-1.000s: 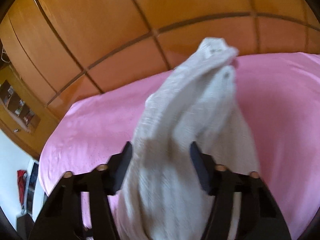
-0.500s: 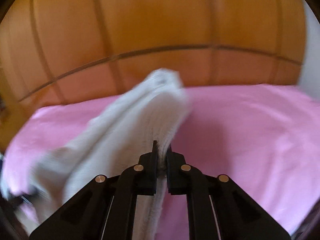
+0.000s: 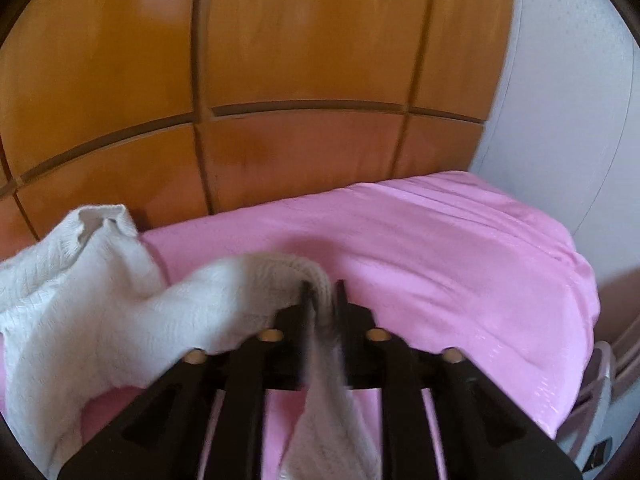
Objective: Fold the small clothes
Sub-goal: 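Grasp the white sweater with the right tool while the left tool grasps it too, then lift and shake the sweater out, then lay it flat on the bed with both tools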
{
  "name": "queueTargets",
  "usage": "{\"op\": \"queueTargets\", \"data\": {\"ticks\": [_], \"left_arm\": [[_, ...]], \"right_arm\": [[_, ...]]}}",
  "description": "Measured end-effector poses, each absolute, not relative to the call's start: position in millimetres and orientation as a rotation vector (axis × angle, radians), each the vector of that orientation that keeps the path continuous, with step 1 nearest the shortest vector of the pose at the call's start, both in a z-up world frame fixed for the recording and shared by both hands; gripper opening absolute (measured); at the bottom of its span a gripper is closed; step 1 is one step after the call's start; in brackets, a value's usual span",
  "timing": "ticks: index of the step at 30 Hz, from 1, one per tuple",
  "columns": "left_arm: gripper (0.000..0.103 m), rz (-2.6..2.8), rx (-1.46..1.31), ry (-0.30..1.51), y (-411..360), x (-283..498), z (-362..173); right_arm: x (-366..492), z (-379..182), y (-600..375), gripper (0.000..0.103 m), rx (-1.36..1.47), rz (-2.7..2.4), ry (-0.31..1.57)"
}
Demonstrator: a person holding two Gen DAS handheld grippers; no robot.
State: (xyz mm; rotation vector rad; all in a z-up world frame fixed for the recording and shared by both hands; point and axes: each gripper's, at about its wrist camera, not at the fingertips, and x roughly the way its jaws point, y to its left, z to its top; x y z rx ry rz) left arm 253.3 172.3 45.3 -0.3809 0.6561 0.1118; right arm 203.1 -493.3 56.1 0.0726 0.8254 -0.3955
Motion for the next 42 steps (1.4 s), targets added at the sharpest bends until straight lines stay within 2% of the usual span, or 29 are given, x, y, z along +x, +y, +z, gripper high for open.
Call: {"op": "queueTargets", "data": {"ticks": [1, 2, 3, 5, 14, 18, 20, 21, 22, 23, 24, 26, 33, 38, 39, 40, 42], "left_arm": [[0.046, 0.162, -0.362, 0.668, 176, 262, 42], [0.072, 0.209, -0.351, 0.658, 181, 266, 40], [0.078, 0.243, -0.346, 0.633, 183, 264, 40], [0.079, 0.286, -0.351, 0.605, 186, 261, 38], [0.077, 0.072, -0.388, 0.742, 168, 220, -17], [0.077, -0.052, -0.445, 0.788, 146, 179, -35], [0.077, -0.107, -0.476, 0.810, 137, 163, -43], [0.076, -0.140, -0.488, 0.824, 131, 156, -46], [0.071, -0.164, -0.498, 0.835, 127, 152, -48], [0.069, -0.192, -0.509, 0.848, 122, 146, -49], [0.067, -0.236, -0.526, 0.867, 116, 140, -52], [0.054, -0.305, -0.558, 0.889, 107, 134, -56], [0.051, -0.546, -0.598, 0.997, 38, 115, -80], [0.050, -0.609, -0.648, 1.081, -1, 117, -100], [0.040, -0.593, -0.627, 1.088, -8, 119, -102], [0.011, -0.588, -0.597, 1.091, -13, 120, -102], [0.005, -0.558, -0.549, 1.060, -11, 123, -91]], "right_arm": [[202, 60, -490, 0.050, 0.089, -0.385, 0.806], [198, 63, -485, 0.052, 0.106, -0.363, 0.793], [194, 65, -478, 0.053, 0.120, -0.331, 0.790], [184, 69, -465, 0.057, 0.151, -0.261, 0.802], [98, 24, -309, 0.053, 0.529, 0.550, 1.104], [79, -14, -240, 0.052, 0.607, 0.651, 1.233], [80, -24, -216, 0.052, 0.644, 0.661, 1.236], [81, -23, -209, 0.050, 0.636, 0.650, 1.219], [82, -22, -205, 0.039, 0.632, 0.638, 1.207], [85, -21, -205, 0.018, 0.632, 0.627, 1.206], [87, -19, -207, 0.009, 0.635, 0.614, 1.210], [85, -3, -216, 0.007, 0.625, 0.605, 1.176], [49, 82, -324, 0.007, 0.542, 0.485, 0.917], [41, 94, -375, 0.007, 0.520, 0.357, 0.871], [43, 94, -378, 0.007, 0.521, 0.346, 0.868], [44, 94, -380, 0.007, 0.518, 0.337, 0.864], [48, 102, -378, 0.007, 0.507, 0.321, 0.846]]}}
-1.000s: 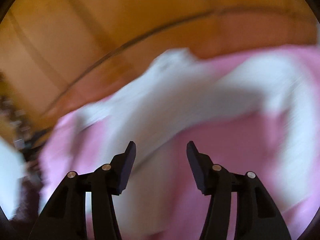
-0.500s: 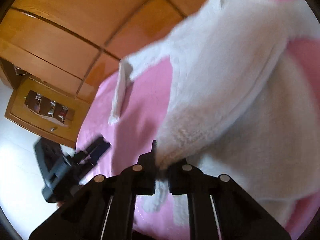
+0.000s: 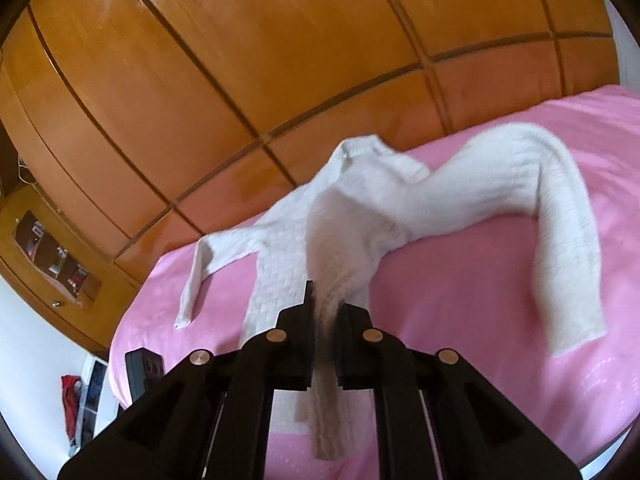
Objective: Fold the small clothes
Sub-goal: 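Lift and shake the sweater out, then lay it flat on the bed with both tools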
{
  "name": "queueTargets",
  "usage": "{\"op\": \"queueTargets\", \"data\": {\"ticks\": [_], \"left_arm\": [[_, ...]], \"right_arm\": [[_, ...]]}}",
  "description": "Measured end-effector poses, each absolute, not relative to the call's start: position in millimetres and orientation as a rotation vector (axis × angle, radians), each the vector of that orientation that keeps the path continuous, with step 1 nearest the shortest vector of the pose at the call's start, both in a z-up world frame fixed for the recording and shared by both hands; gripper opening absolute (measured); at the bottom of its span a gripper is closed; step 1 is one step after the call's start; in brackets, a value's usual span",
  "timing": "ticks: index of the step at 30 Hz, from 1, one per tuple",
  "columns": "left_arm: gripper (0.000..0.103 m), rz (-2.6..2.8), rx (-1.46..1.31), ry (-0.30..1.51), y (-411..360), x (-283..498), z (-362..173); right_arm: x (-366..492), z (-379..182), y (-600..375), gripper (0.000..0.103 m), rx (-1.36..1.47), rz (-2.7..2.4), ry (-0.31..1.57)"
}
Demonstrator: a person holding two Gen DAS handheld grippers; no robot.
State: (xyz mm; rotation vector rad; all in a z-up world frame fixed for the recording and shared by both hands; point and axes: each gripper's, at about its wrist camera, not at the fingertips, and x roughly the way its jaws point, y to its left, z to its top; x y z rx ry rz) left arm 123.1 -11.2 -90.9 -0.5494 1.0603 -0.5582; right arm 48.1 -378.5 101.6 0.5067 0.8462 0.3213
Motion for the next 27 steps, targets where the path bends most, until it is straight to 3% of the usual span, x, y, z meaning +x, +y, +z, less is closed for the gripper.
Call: {"op": "queueTargets", "data": {"ticks": [6, 10, 18, 22, 24, 25, 26, 27], "left_arm": [[0.003, -0.525, -0.539, 0.895, 51, 102, -24], [0.003, -0.473, -0.504, 0.852, 92, 76, 0], [0.002, -0.266, -0.540, 1.066, 154, 3, -74], [0.000, -0.229, -0.541, 1.118, 141, -2, -91], [0.010, -0.209, -0.557, 1.098, 145, 2, -87], [0.030, -0.190, -0.563, 1.081, 150, 6, -84], [0.047, -0.166, -0.570, 1.055, 156, 8, -79], [0.051, -0.126, -0.575, 1.016, 162, 14, -74]], "right_arm": [[22, 150, -399, 0.006, 0.472, 0.358, 0.740], [-9, 150, -407, 0.006, 0.467, 0.389, 0.740], [-61, 16, -407, 0.006, 0.441, 0.271, 1.117], [-64, -12, -411, 0.010, 0.430, 0.217, 1.175], [-60, -4, -412, 0.025, 0.395, 0.192, 1.158], [-59, 5, -413, 0.042, 0.379, 0.177, 1.136], [-58, 10, -413, 0.051, 0.362, 0.165, 1.112], [-55, 16, -411, 0.053, 0.341, 0.153, 1.082]]}}
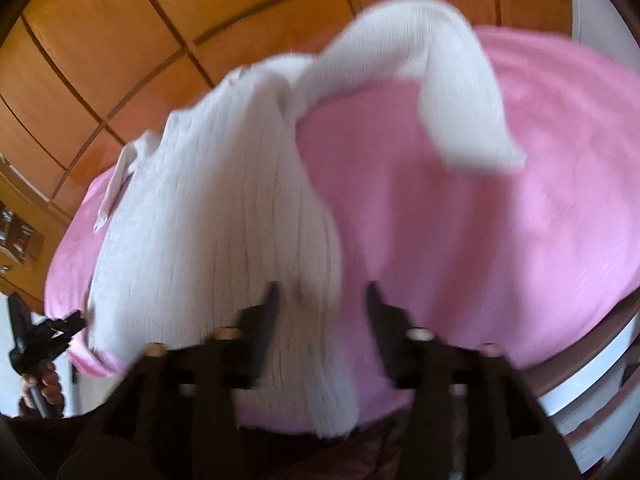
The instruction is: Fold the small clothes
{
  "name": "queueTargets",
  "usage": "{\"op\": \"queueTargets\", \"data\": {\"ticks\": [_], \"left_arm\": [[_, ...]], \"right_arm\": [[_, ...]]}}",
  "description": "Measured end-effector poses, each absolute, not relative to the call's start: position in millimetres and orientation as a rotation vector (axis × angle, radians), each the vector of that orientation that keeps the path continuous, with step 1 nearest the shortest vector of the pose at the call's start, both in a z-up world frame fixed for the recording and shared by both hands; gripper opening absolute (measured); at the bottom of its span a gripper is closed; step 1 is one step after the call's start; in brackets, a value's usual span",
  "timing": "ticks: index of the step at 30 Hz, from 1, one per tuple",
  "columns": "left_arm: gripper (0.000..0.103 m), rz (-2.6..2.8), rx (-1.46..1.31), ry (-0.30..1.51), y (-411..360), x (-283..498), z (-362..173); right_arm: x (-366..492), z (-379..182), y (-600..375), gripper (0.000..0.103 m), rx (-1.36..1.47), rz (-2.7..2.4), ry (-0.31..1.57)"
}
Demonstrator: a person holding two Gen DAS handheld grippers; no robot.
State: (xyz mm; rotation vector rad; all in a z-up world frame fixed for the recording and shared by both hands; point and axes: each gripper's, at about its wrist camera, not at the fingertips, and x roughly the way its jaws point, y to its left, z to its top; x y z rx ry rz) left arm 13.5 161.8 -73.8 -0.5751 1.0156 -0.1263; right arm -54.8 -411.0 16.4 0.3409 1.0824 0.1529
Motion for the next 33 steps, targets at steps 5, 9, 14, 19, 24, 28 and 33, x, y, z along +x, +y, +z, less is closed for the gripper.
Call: {"op": "queueTargets", "data": {"ticks": [5, 9, 14, 19, 24, 28, 33], "left_arm": [[0.053, -0.006, -0.591, 0.920, 187, 42, -56], [0.053, 0.056, -0.572, 0.879, 193, 75, -50], [0.069, 0.064, -0.350, 0.877, 166, 113, -47], [0.075, 0.101, -0.197, 0.865, 140, 161, -58], [0.048, 0.178, -0.131, 0.891, 140, 210, -78], [0.010, 0.193, -0.212, 0.863, 173, 226, -61], [0.008, 0.288, -0.340, 0.799, 258, 207, -22]], "right_arm": [[-42, 40, -374, 0.067, 0.269, 0.190, 0.975], [-27, 37, -308, 0.074, 0.214, 0.336, 0.960], [-13, 13, -246, 0.074, 0.160, 0.453, 1.027], [-5, -9, -222, 0.075, 0.171, 0.494, 1.091], [-4, -24, -223, 0.085, 0.209, 0.502, 1.105], [-3, -28, -217, 0.089, 0.188, 0.506, 1.098], [-2, -29, -217, 0.090, 0.188, 0.511, 1.091]]}}
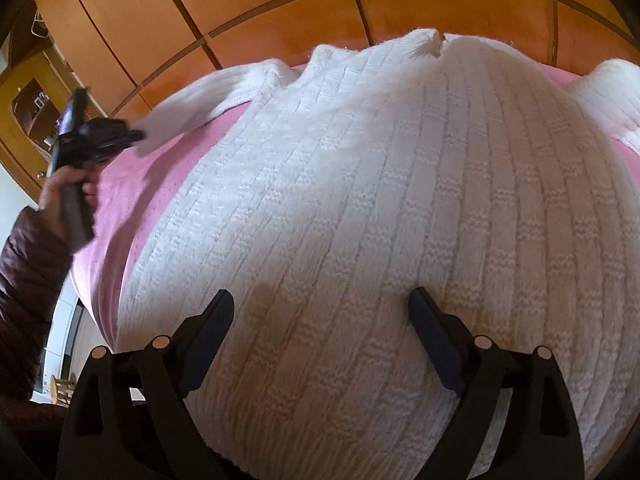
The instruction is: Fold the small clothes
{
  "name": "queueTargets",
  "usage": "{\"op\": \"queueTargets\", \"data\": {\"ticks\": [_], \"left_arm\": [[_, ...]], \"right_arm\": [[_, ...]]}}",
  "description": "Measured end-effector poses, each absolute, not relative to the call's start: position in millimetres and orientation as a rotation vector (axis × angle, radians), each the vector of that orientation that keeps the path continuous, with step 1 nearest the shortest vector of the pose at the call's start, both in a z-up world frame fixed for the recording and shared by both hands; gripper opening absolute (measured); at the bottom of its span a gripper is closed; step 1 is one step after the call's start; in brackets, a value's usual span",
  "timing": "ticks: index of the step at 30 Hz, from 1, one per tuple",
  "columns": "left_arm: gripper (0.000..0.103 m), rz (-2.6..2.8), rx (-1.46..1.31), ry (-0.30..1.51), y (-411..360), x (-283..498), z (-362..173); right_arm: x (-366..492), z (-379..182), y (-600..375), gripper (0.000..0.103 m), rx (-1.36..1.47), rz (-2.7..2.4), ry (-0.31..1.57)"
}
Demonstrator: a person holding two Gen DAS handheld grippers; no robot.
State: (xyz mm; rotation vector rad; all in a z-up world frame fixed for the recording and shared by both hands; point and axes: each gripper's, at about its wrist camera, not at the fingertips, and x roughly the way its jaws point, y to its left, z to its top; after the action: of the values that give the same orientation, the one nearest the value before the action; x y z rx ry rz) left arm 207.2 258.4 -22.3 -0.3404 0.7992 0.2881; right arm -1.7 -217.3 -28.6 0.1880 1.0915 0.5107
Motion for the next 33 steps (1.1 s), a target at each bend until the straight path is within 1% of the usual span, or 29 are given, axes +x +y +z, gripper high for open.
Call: {"op": "queueTargets", "data": {"ticks": [4, 8, 10, 11, 13, 16, 18, 19, 20, 22, 25, 27, 28, 33], "left_arm": [[0.008, 0.402, -0.456, 0.782, 335, 183, -5], [0.006, 0.496, -0.528, 0.774, 396, 167, 12], [0.005, 0.515, -0.534, 0.787, 407, 168, 13], [0.003, 0.528, -0.529, 0.798, 410, 171, 12], [0.003, 0.548, -0.508, 0.843, 415, 181, 1], [0.005, 0.579, -0.550, 0.898, 416, 187, -20], [0.030, 0.562, -0.597, 0.901, 413, 180, -30], [0.058, 0.549, -0.632, 0.896, 409, 171, -33], [0.070, 0.540, -0.655, 0.881, 404, 164, -34], [0.071, 0.466, -0.699, 0.824, 386, 144, -34], [0.071, 0.346, -0.631, 0.834, 342, 127, -35], [0.071, 0.254, -0.556, 0.820, 301, 114, -32], [0.071, 0.213, -0.516, 0.818, 280, 109, -30], [0.071, 0.008, -0.339, 0.789, 169, 92, -24]], "right_arm": [[1, -29, -212, 0.093, 0.175, 0.509, 1.085], [0, -29, -210, 0.093, 0.155, 0.502, 1.083], [1, -29, -209, 0.093, 0.149, 0.495, 1.083], [1, -29, -208, 0.093, 0.146, 0.491, 1.084], [3, -29, -206, 0.093, 0.133, 0.482, 1.086], [2, -29, -206, 0.093, 0.118, 0.472, 1.086], [2, -29, -205, 0.093, 0.112, 0.469, 1.086], [2, -29, -204, 0.093, 0.106, 0.467, 1.084], [1, -29, -203, 0.095, 0.100, 0.465, 1.082], [-1, -30, -201, 0.096, 0.086, 0.464, 1.076], [-3, -29, -197, 0.097, 0.064, 0.456, 1.070], [-2, -24, -203, 0.094, 0.089, 0.470, 1.074], [-1, -19, -210, 0.089, 0.118, 0.472, 1.071], [6, 16, -294, 0.085, 0.270, 0.299, 0.964]]}}
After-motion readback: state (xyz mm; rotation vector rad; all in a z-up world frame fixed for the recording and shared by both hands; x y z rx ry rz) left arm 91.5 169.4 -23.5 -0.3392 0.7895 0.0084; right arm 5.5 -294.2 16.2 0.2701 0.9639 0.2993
